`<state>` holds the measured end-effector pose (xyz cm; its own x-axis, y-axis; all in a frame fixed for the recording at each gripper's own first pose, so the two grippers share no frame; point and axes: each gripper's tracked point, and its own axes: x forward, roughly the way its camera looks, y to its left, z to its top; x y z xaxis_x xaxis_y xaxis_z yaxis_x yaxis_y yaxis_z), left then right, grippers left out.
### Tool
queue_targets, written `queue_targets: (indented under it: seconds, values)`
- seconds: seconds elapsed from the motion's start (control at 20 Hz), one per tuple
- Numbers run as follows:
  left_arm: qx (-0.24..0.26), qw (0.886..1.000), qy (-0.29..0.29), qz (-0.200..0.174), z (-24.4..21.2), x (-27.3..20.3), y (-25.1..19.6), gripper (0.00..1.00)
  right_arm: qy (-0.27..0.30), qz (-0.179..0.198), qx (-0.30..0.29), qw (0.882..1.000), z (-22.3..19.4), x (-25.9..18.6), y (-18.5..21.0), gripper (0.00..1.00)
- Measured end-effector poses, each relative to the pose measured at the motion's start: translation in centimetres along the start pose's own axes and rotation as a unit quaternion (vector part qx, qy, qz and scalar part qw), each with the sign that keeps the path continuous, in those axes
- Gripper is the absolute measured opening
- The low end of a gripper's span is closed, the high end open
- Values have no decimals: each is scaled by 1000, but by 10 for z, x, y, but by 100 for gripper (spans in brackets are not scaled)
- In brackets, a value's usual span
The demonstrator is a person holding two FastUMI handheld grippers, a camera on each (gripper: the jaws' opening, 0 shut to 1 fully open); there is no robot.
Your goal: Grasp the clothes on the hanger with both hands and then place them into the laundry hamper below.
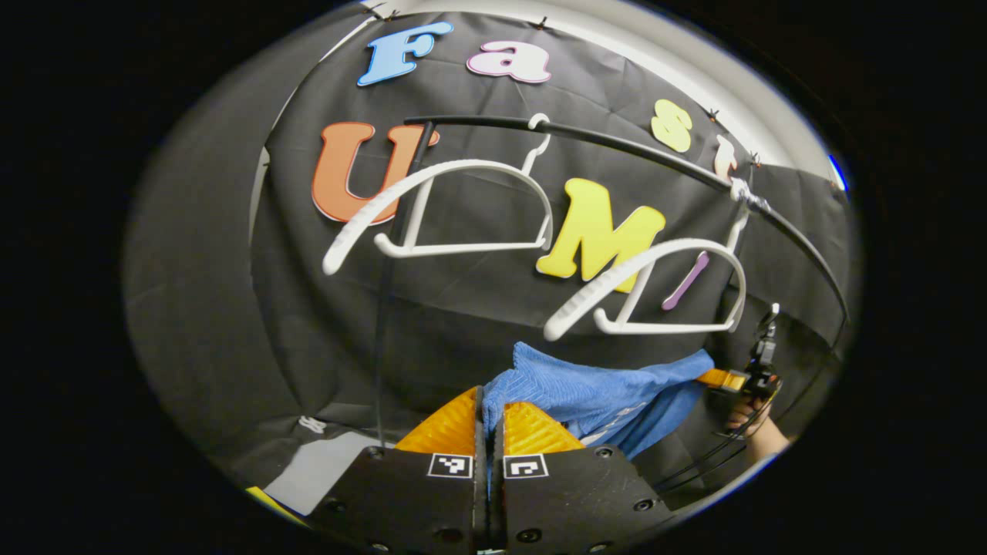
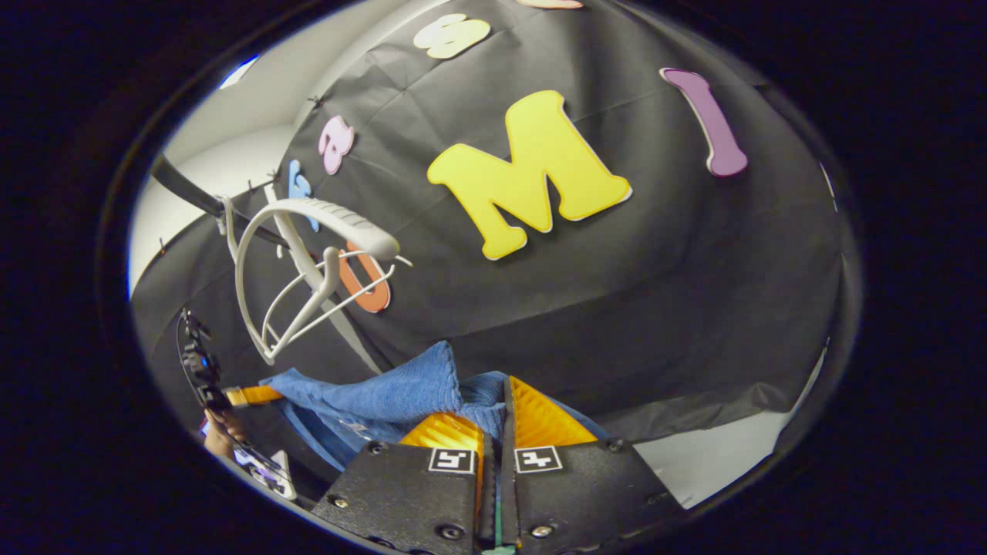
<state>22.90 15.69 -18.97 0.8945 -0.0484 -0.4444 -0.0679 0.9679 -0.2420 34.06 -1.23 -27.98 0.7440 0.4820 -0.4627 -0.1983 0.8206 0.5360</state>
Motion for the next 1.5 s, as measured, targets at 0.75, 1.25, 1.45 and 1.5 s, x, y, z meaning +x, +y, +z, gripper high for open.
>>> queue_targets:
  seconds: [0.75, 1.25, 1.45, 1.5]
  values:
    - [62, 991, -40, -114, 3, -67, -109, 1, -4, 57, -63, 996, -58, -55, 150, 6]
    - [74, 983, -67, -157, 18, -93, -153, 1, 13, 151, -49, 987, -95, -64, 257, 6]
    - [59, 986, -60, -144, -1, -83, -140, 1, 16, 136, -27, 990, -112, -53, 241, 6]
    - [56, 987, -49, -139, -12, -79, -135, 1, 23, 125, -18, 992, -121, -48, 232, 6]
